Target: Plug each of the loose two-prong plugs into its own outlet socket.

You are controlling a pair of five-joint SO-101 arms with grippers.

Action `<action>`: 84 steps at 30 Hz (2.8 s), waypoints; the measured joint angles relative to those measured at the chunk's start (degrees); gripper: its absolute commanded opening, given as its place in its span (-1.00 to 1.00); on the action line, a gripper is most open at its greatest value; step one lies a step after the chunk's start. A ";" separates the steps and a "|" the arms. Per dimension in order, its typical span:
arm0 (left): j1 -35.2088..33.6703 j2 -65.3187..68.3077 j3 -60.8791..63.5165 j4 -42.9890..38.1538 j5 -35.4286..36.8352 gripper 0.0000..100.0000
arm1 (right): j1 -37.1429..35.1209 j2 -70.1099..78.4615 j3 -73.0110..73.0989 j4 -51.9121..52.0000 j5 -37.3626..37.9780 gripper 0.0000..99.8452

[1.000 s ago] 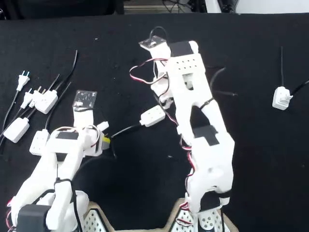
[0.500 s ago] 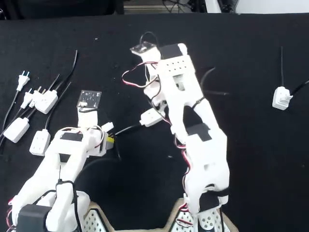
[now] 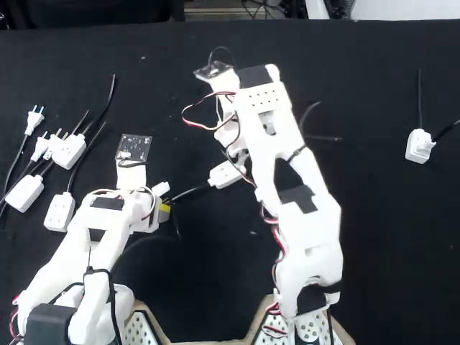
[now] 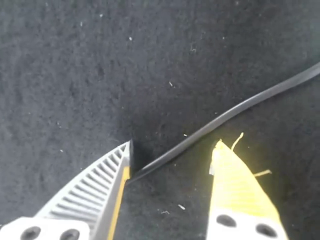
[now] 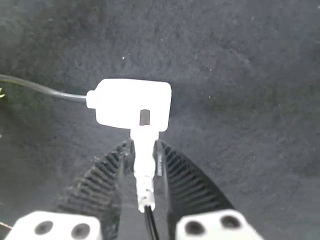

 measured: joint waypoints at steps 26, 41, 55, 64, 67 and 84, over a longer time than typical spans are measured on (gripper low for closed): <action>10.81 21.54 -31.91 7.82 -0.18 -0.47 | 24.26 -49.32 56.18 -8.44 11.69 -0.98; 17.32 32.70 -36.22 2.29 2.73 -0.47 | 34.29 -61.27 66.11 -8.53 22.51 -0.98; 22.59 25.67 -36.22 16.53 2.99 -0.51 | 34.29 -61.27 66.11 -9.14 22.59 -0.98; 22.24 6.68 -22.33 15.03 -0.18 -0.39 | 35.16 -61.27 66.11 -10.20 22.59 -0.98; 25.05 5.45 -17.49 8.88 -0.44 -0.39 | 37.10 -61.27 66.11 -10.20 22.59 -0.98; 26.99 24.62 -25.14 5.10 -5.45 -0.90 | 42.55 -61.27 66.46 -10.20 26.11 -0.98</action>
